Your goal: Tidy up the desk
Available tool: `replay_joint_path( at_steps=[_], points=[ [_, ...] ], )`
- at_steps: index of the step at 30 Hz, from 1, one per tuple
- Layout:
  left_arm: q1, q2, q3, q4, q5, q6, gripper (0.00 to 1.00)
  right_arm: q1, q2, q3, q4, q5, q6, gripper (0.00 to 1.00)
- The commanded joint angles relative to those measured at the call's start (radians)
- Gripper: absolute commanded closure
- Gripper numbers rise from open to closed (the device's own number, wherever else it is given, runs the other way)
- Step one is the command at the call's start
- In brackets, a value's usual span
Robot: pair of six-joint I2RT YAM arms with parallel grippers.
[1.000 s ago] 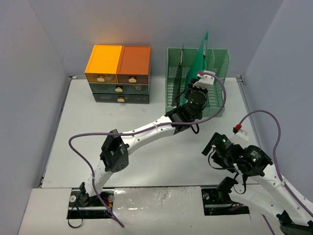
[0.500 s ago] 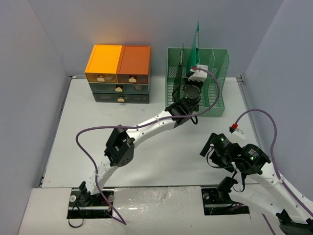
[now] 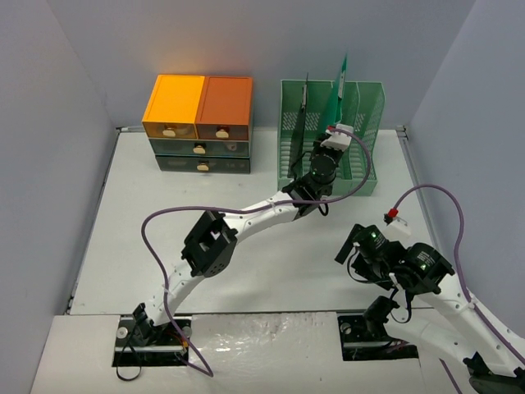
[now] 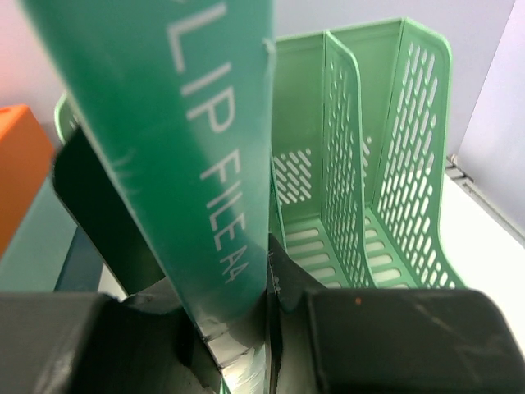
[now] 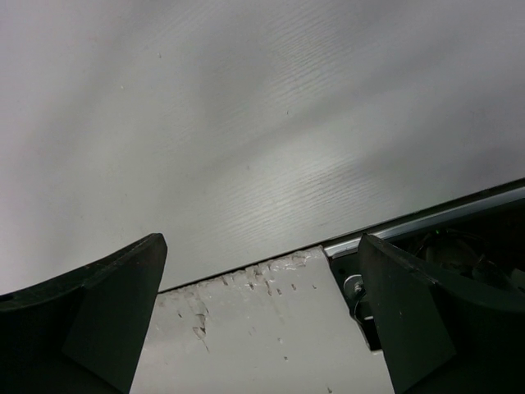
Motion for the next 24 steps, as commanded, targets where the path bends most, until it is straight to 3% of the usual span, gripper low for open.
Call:
replay_joint_path(
  at_steps=[1,16,19,20,22,24],
  points=[
    [0.007,-0.039,-0.005,0.154,0.013,-0.006,1.0,-0.002,0.002,-0.013,0.014,0.0,-0.013,0.0],
    [0.005,-0.014,-0.167,0.151,0.013,-0.136,1.0,-0.003,-0.012,-0.037,0.05,-0.011,-0.003,0.0],
    [0.004,-0.002,-0.154,0.14,0.023,-0.145,0.92,-0.003,-0.005,-0.026,0.054,-0.008,-0.011,0.0],
    [-0.002,-0.002,-0.15,0.14,0.023,-0.133,0.82,-0.001,-0.004,-0.023,0.054,-0.005,-0.014,0.0],
    [-0.008,-0.016,-0.143,0.143,0.033,-0.112,0.43,-0.001,-0.002,-0.018,0.054,0.001,-0.019,0.0],
    [-0.014,-0.037,-0.142,0.144,0.054,-0.074,0.25,-0.002,-0.002,-0.017,0.055,0.004,-0.02,0.0]
  ],
)
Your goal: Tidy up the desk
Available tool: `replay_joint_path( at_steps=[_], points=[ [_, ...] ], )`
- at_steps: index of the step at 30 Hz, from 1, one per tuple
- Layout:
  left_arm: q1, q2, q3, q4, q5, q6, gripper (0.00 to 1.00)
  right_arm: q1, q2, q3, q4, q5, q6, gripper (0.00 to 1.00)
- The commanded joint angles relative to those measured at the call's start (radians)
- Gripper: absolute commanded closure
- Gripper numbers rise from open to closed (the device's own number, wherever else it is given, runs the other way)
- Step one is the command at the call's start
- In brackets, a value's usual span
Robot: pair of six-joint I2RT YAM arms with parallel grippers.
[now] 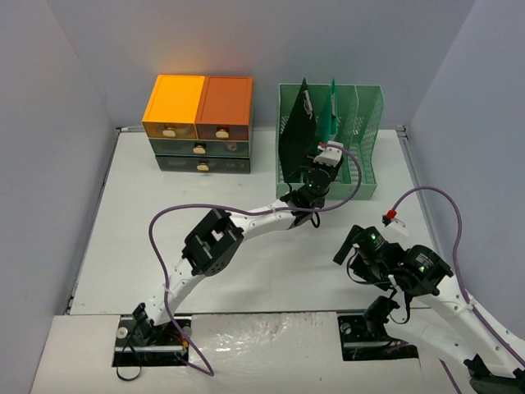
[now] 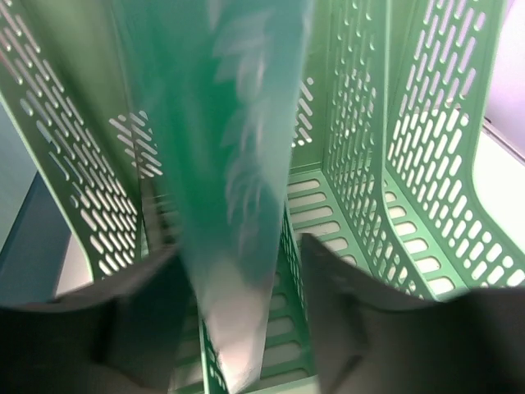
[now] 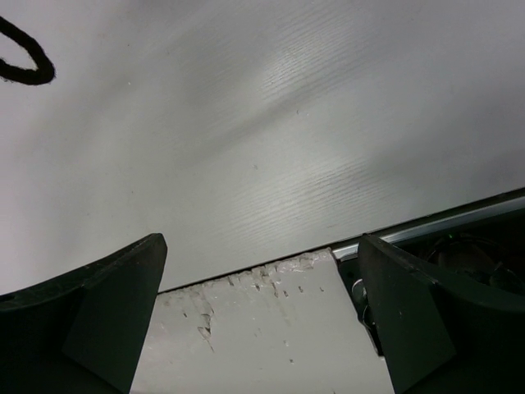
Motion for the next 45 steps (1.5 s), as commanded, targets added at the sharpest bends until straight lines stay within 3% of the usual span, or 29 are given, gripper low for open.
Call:
replay_joint_path(
  at_steps=[1,4,15,18,21,23,25,27,30,33,35,39,41,45],
  points=[
    [-0.025,-0.062,0.055,0.06,0.05,0.045,0.17,-0.003,0.017,0.021,0.017,0.023,-0.019,0.0],
    [-0.043,-0.111,0.077,0.038,0.082,0.103,0.12,-0.001,0.022,0.021,0.024,0.033,-0.02,0.0],
    [-0.188,-0.359,0.131,-0.164,0.062,0.291,0.1,-0.003,0.061,0.096,0.073,0.151,-0.064,0.0],
    [-0.236,-0.432,0.132,-0.281,-0.012,0.315,0.09,-0.001,0.075,0.123,0.09,0.186,-0.089,0.0],
    [-0.279,-0.499,0.113,-0.508,-0.108,0.272,0.09,-0.001,0.081,0.143,0.105,0.22,-0.109,0.0],
    [-0.31,-0.562,0.066,-0.642,-0.189,0.184,0.09,-0.002,0.083,0.149,0.112,0.242,-0.129,0.0],
    [-0.342,-0.642,-0.002,-0.822,-0.288,-0.006,0.09,-0.002,0.088,0.152,0.126,0.257,-0.162,0.0],
    [-0.36,-0.706,-0.084,-1.224,-0.397,-0.274,0.09,-0.001,0.092,0.151,0.153,0.272,-0.187,0.0],
    [-0.346,-0.812,-0.15,-1.703,-0.397,-0.822,0.05,-0.001,0.099,0.131,0.201,0.282,-0.236,0.0],
    [-0.335,-0.94,-0.303,-1.949,-0.356,-1.166,0.03,-0.001,0.117,0.113,0.231,0.298,-0.255,0.0],
    [-0.336,-1.069,-0.456,-2.0,-0.324,-1.258,0.03,0.0,0.124,0.102,0.254,0.308,-0.271,0.0],
    [-0.329,-1.214,-0.594,-2.039,-0.306,-1.399,0.03,-0.001,0.14,0.075,0.305,0.285,-0.28,0.0],
    [-0.318,-1.252,-0.629,-2.137,-0.306,-1.464,0.03,-0.001,0.175,0.082,0.317,0.269,-0.266,0.0],
    [-0.225,-1.301,-0.689,-2.156,-0.279,-1.4,0.03,0.0,0.247,0.084,0.349,0.259,-0.255,0.0]
  ],
)
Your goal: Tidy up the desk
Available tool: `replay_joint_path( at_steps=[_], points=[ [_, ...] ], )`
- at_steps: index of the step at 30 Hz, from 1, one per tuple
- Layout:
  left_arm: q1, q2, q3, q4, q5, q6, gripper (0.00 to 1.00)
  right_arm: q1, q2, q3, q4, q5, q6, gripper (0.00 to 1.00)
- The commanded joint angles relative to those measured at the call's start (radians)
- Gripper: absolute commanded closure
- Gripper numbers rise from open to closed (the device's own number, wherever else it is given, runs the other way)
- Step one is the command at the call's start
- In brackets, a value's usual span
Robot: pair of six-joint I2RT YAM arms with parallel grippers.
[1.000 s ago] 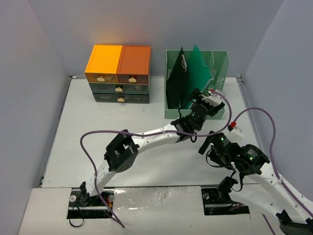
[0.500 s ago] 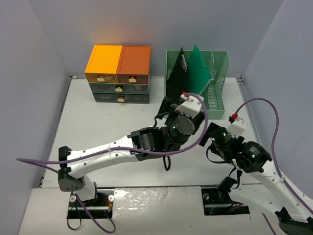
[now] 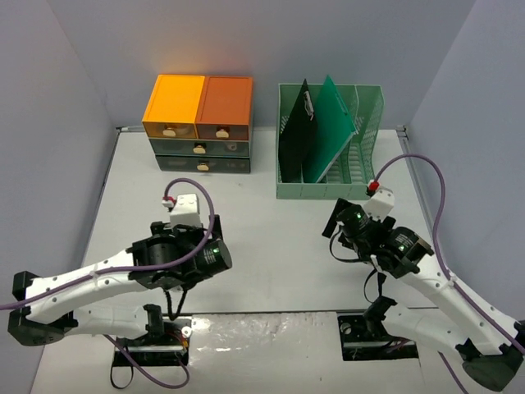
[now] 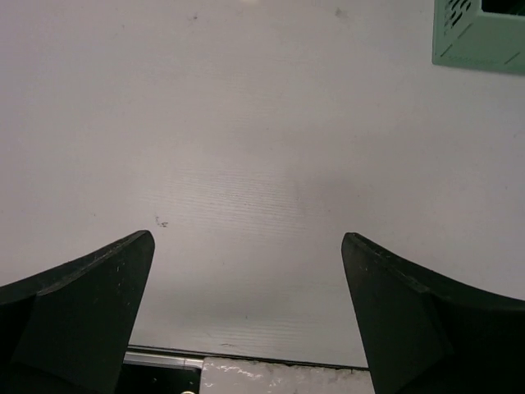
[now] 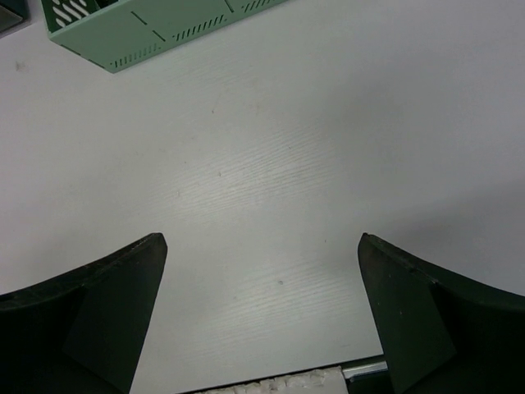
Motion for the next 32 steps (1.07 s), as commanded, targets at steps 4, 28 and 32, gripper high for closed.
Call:
replay_joint_path(
  at_steps=[4,28,32],
  points=[
    [0.228,-0.063,-0.086,-0.063,0.062,0.214,0.03,0.001,0.116,0.004,0.118,0.003,-0.014,0.0],
    [0.833,0.14,-0.058,0.585,0.458,0.934,0.03,-0.132,0.392,0.143,0.398,0.025,-0.351,0.0],
    [0.842,0.144,-0.051,0.577,0.457,0.947,0.03,-0.166,0.398,0.134,0.428,-0.016,-0.369,0.0]
  ],
)
